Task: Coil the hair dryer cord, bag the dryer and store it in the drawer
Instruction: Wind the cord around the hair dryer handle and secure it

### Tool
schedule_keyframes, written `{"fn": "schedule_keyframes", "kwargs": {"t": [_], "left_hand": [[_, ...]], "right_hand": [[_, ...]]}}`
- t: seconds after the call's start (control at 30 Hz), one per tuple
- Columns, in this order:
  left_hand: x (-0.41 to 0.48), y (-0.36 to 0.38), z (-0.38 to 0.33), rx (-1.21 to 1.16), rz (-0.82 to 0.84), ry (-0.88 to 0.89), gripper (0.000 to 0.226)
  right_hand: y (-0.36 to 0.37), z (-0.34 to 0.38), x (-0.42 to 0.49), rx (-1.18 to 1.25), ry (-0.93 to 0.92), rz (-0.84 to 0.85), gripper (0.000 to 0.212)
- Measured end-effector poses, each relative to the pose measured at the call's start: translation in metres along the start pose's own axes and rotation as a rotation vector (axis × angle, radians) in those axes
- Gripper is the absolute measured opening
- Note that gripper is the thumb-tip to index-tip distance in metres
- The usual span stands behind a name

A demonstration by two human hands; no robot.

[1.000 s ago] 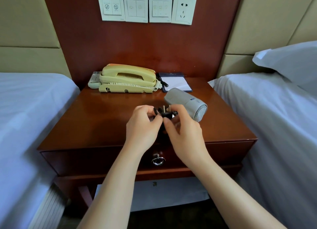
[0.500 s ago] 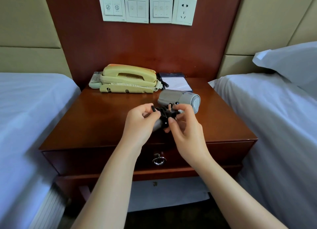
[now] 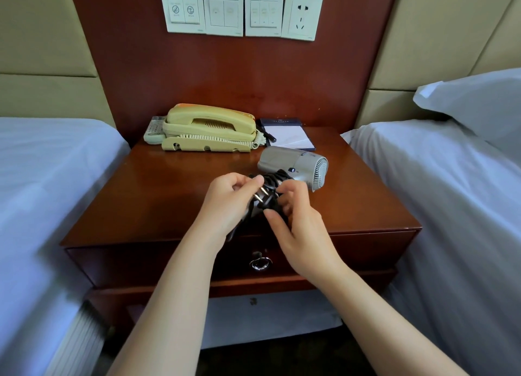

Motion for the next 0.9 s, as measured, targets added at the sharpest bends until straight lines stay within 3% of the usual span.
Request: {"fn": "schedule_keyframes", "kwargs": {"t": [0.1,0.37,0.63,0.9], "left_hand": [[0.004,-0.007,0.003,0.017,-0.063,-0.01,0.033],[-0.003,-0.007,-0.003,0.088,-0.08,0.179,0.025],[-0.01,0.007,-0.014,0.14,0.002,0.35,0.027],[-0.015,0.009,-0.015,0.167,-0.121,0.438,0.022]], "right_hand": [[0.0,-0.001,0.001,-0.049,-0.001,0.043,0.019],[-0.011,0.0,0.007,-0.138,-0.019,-0.019,0.017],[-0.016,0.001,0.01,-0.162,0.012,-0.023,0.016],[-0.018,0.002,0.011,-0.22,0.033,0.0,0.015]]}}
Point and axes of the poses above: each hand's wrist, its own x-axis towards the middle knuckle, its own y-axis out of the palm, z = x × y, the point moved 8 cm from there along x, towards the middle knuckle, and after that the axes turned 13 degrees about -z, right-handed, at the moved point
